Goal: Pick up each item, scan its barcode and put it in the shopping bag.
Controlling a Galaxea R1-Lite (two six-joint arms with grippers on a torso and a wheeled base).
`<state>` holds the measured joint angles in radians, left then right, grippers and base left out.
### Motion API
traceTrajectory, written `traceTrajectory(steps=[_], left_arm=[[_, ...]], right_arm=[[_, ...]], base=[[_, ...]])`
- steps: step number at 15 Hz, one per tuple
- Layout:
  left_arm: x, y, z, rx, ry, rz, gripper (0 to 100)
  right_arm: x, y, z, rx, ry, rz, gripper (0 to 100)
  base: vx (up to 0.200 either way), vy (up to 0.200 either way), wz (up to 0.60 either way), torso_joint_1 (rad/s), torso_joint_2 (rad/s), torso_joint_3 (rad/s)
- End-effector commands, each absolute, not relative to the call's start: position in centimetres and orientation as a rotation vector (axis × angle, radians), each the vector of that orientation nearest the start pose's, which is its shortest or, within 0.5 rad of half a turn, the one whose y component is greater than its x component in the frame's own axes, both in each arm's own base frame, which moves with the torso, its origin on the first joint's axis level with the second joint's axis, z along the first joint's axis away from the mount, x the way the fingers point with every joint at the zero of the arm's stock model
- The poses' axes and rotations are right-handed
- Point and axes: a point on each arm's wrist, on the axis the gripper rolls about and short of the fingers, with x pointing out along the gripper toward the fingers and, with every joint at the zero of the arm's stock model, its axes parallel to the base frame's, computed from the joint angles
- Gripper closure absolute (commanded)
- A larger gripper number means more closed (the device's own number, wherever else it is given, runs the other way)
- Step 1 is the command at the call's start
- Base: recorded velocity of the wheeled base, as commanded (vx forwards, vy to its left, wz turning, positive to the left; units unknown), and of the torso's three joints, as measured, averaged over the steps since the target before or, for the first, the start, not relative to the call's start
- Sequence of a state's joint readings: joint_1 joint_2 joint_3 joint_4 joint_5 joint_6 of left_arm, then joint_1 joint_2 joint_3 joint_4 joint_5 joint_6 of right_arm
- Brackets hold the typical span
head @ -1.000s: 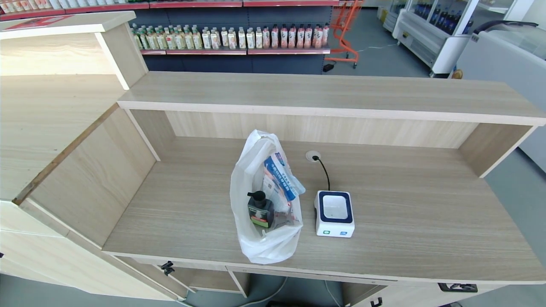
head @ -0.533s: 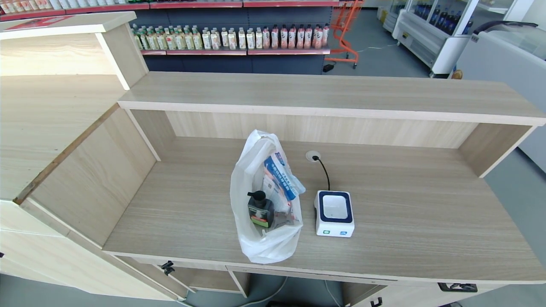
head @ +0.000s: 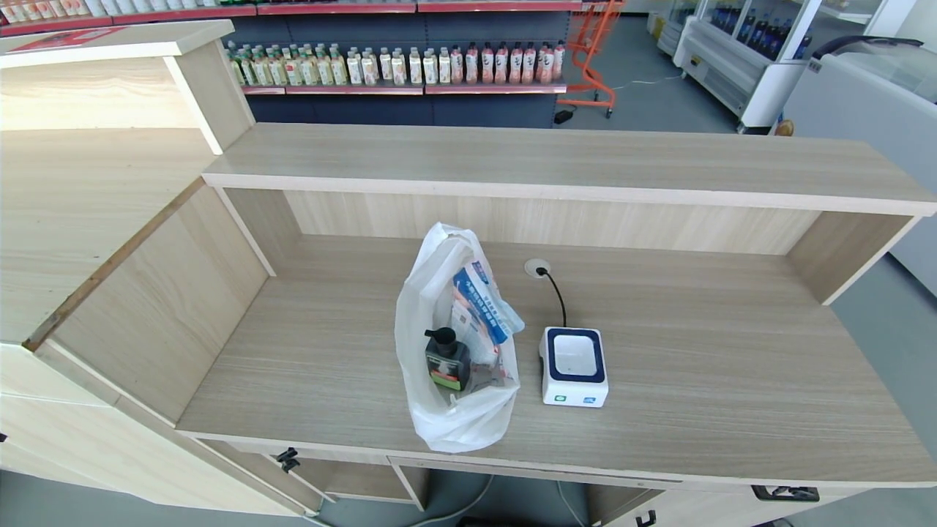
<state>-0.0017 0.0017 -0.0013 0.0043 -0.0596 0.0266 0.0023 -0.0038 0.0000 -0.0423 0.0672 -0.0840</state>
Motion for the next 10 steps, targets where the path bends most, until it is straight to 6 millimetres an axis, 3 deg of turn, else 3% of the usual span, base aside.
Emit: traceTrajectory(steps=[1,9,10], left_arm=[[-2.27,-0.13,7.55,0.027,0.005,-0.061,0],[-2.28,-0.13,7.55,0.029,0.004,-0.061,0],[-2.3,-0.13,7.54,0.028,0.002,-0.061,0]], right_arm=[[-2.3,0.14,7.99,-0.086,-0.046,0.069,100],[-2.3,0.14,7.99,-0.086,-0.046,0.069,100],[-2.3,0.14,7.99,-0.086,-0.046,0.069,100]], base=[[0.0,0.0,0.0,0.0,0.0,0.0],[0.0,-0.2,0.0,0.002,0.0,0.003],[0.0,0.0,0.0,0.0,0.0,0.0]])
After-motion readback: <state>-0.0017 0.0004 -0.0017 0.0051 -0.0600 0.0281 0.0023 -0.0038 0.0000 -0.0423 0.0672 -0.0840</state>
